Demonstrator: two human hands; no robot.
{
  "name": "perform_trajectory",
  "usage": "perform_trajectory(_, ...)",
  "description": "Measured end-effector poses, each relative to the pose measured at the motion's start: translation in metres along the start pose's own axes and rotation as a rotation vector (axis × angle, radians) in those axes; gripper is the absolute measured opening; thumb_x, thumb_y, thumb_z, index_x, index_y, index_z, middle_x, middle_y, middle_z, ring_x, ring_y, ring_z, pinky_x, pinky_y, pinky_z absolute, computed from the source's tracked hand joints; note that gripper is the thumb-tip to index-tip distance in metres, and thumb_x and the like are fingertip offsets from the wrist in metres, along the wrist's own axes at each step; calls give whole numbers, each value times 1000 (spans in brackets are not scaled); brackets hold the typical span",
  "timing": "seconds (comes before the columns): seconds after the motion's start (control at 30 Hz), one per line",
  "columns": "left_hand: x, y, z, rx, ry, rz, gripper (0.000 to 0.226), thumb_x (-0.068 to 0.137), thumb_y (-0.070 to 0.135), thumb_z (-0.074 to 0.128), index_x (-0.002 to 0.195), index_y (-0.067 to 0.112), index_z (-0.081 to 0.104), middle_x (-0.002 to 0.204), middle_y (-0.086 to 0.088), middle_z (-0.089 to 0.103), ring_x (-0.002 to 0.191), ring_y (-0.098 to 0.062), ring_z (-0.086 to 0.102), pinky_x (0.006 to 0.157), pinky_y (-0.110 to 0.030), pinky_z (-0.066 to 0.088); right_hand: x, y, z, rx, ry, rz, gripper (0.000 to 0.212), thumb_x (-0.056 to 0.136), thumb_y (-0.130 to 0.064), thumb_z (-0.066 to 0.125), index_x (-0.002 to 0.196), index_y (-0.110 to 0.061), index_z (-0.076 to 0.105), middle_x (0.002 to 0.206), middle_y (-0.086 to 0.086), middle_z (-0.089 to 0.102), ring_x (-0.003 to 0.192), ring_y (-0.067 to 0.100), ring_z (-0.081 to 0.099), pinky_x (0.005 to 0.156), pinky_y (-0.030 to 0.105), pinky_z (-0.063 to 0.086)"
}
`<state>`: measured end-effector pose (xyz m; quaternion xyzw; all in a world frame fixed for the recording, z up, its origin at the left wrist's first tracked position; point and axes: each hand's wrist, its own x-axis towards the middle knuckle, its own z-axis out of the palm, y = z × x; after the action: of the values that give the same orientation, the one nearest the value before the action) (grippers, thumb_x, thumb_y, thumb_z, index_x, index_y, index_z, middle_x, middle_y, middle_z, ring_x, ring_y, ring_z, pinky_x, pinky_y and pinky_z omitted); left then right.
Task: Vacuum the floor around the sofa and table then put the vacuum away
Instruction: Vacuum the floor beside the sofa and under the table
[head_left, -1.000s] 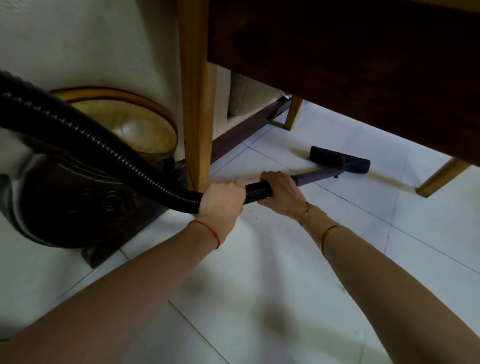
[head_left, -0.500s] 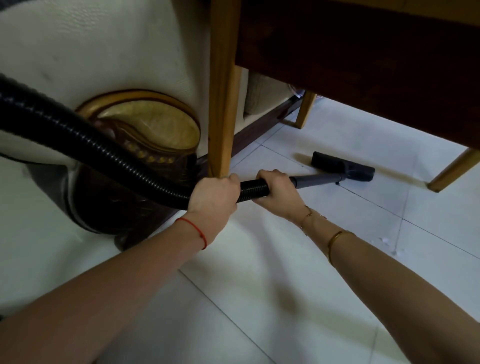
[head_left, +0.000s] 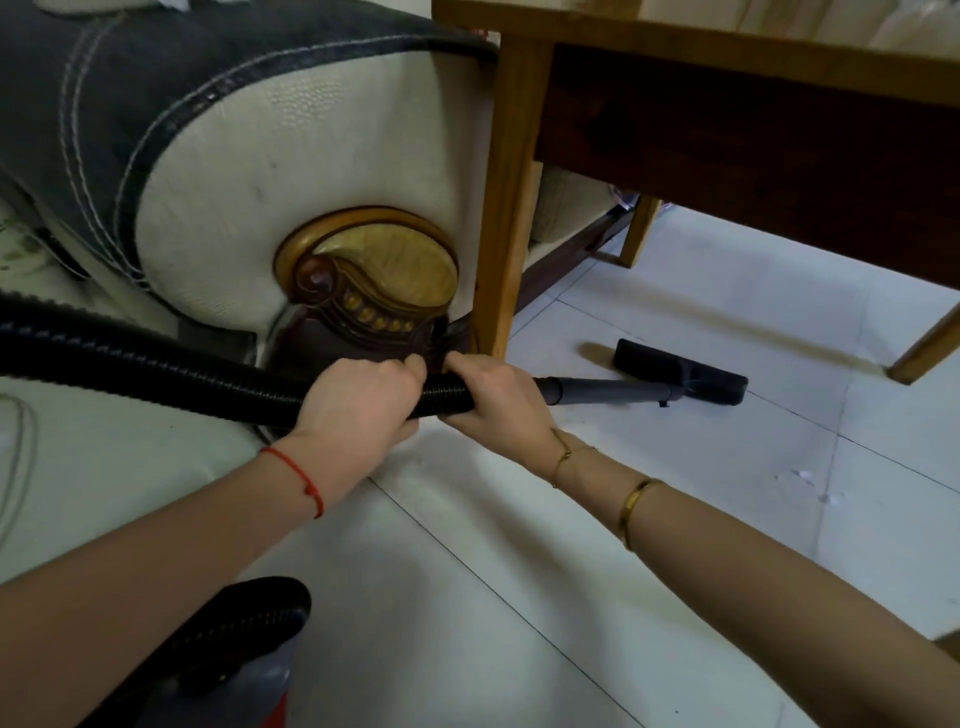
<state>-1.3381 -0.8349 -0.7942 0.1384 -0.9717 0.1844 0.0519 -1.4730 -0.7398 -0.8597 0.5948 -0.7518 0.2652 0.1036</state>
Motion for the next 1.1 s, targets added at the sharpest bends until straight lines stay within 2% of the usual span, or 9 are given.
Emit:
perform_trajectory(0.1,0,-7,-2,-26,25,4,30,90,40,53,108,18,43,97,3,62,84,-19,65,59,-29,37,3,-4,0,-16,45,42,24,79,-30,69,86,-15,52,77,0,61,70,18,58,53,24,29)
perform_trajectory(0.33,26,13,4,-52,58,39,28,90,36,54,108,17,45,95,2,62,81,-19,65,58,-30,39,-8,21,-8,-30,68,126,25,78,-24,71,84,-12,50,75,3,61,65,19,53,50,23,27)
perform_trajectory(0.43,43,35,9,-66,37,73,29,91,37,53,109,16,44,97,1,62,83,-19,65,59,-30,40,-20,45,-9,-46,56,185,28,76,-26,73,84,-14,50,76,2,61,66,19,52,54,30,40)
perform_trajectory(0.53,60,57,13,-66,41,100,31,93,37,50,114,15,44,100,0,62,86,-19,65,61,-30,40,-34,67,-16,-48,87,225,27,75,-22,73,81,-14,48,72,3,59,62,16,46,55,26,31)
perform_trajectory(0.67,85,94,17,-68,22,127,28,94,32,49,116,15,44,102,-1,63,87,-20,65,60,-30,36,-55,98,-28,-138,47,299,27,73,-19,74,80,-10,50,71,7,59,64,27,53,58,35,39)
perform_trajectory(0.9,131,156,20,-82,13,214,28,96,32,47,116,13,42,105,-2,61,91,-21,64,61,-30,35,-90,158,-56,-215,-32,379,24,75,-17,71,87,-8,52,73,6,57,65,23,50,61,29,31)
perform_trajectory(1.1,156,195,23,-129,-18,252,33,94,29,52,120,12,43,108,-3,62,93,-21,64,63,-29,34,-114,192,-74,-262,-119,407,22,75,-24,59,92,-14,50,76,-2,54,72,22,52,78,37,40)
